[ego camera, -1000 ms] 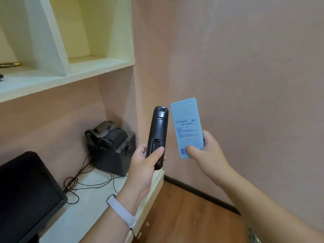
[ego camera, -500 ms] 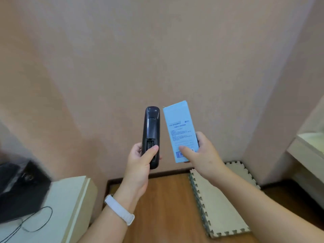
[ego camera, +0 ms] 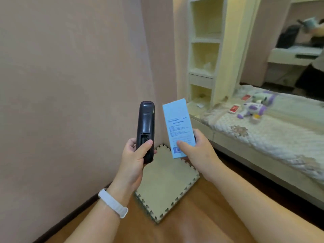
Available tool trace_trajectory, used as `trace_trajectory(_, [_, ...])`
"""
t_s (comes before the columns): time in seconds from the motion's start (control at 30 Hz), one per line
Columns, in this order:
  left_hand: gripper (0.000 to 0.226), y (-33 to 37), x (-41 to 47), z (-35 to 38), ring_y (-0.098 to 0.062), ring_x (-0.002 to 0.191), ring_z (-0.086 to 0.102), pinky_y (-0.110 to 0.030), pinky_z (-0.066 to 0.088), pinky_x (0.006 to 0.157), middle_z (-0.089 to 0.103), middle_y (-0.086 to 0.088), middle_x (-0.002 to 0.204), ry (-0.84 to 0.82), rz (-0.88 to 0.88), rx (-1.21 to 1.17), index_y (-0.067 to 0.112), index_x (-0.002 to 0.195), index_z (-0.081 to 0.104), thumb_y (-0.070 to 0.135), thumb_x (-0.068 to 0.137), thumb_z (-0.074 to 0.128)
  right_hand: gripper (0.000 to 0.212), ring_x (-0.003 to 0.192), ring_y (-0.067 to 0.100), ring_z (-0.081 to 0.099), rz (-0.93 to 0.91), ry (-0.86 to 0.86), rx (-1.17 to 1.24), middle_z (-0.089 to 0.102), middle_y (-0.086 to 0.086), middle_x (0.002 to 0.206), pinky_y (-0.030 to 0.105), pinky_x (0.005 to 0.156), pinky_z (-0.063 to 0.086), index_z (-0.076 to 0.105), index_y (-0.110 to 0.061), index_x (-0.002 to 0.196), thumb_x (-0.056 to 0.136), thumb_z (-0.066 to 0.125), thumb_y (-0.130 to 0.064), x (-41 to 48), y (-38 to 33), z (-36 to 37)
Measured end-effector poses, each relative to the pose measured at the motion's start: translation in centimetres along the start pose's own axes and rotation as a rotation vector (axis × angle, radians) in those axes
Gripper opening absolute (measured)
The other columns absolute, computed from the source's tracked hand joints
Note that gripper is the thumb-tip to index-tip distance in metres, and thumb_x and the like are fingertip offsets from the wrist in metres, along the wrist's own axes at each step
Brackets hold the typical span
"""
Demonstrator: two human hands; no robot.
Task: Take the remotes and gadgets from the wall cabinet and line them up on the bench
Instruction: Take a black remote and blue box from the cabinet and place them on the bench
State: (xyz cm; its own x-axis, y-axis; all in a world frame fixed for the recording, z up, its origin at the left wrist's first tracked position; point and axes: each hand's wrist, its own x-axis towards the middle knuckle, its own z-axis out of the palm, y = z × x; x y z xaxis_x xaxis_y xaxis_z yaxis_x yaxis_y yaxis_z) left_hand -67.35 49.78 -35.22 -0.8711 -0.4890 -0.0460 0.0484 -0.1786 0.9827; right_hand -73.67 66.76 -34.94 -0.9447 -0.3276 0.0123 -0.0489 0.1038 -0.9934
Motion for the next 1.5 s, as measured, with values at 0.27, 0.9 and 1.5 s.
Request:
trace_trajectory(0.27, [0.017,-3.5,3.0,10.7,-0.012,0.067,0.066,-0.023,0.05,0.054,0.063,-0.008,0.086,-0.24,-0.088,0.014,0.014,0.101,0.055,0.013,0.088,0.066,0.021,0.087,0.008,0.071,0.107,0.298,0.038,0.069,-0.009,0.107,0.041,0.076,0.061,0.056,-0.028,0.109,0.091,0.065,-0.021,-0.7,3.1,-10.5])
trace_trajectory(0.9, [0.027,-11.5,21.7,26.7,-0.013,0.075,0.066,-0.028,0.051,0.065,0.063,-0.006,0.097,-0.679,-0.397,-0.086,0.015,0.114,0.055,0.019,0.089,0.065,0.024,0.089,0.008,0.07,0.304,0.747,-0.117,0.066,-0.009,0.111,0.026,0.066,0.06,0.054,-0.024,0.115,0.093,0.063,-0.021,12.1,6.5,-19.9])
trace_trajectory(1.5, [0.026,-18.5,27.9,43.7,-0.017,0.075,0.068,-0.042,0.051,0.079,0.066,-0.013,0.102,-0.832,-0.443,0.095,0.016,0.111,0.056,0.02,0.088,0.067,0.021,0.088,0.013,0.069,0.422,0.941,0.021,0.066,-0.007,0.106,0.031,0.065,0.061,0.054,-0.026,0.111,0.093,0.062,-0.018,19.5,13.9,-33.6])
